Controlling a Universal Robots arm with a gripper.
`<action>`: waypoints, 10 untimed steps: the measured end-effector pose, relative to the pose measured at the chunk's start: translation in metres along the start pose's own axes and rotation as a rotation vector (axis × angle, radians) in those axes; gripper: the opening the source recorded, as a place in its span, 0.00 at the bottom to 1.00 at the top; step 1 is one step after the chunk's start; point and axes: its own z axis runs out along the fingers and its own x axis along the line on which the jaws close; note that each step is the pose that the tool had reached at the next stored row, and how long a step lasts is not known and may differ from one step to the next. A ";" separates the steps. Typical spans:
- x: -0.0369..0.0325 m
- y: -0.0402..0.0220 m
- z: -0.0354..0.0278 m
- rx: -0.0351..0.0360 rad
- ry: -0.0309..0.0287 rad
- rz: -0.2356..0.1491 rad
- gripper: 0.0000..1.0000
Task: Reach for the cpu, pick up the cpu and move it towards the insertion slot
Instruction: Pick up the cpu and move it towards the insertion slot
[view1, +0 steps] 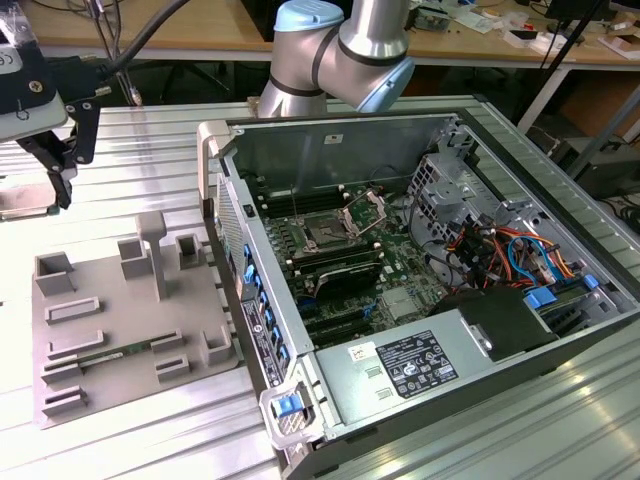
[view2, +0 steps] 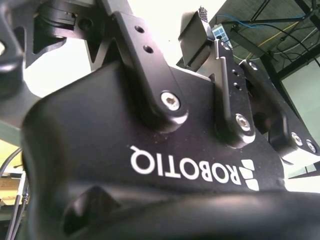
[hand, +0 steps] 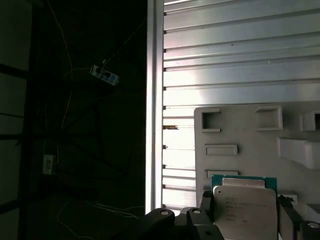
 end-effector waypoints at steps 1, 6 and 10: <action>-0.0006 0.0000 0.0000 0.0000 -0.0001 0.000 0.55; -0.0052 -0.0001 0.0000 0.0000 0.0000 0.000 0.55; -0.0082 -0.0001 0.0000 0.0000 0.0000 0.000 0.55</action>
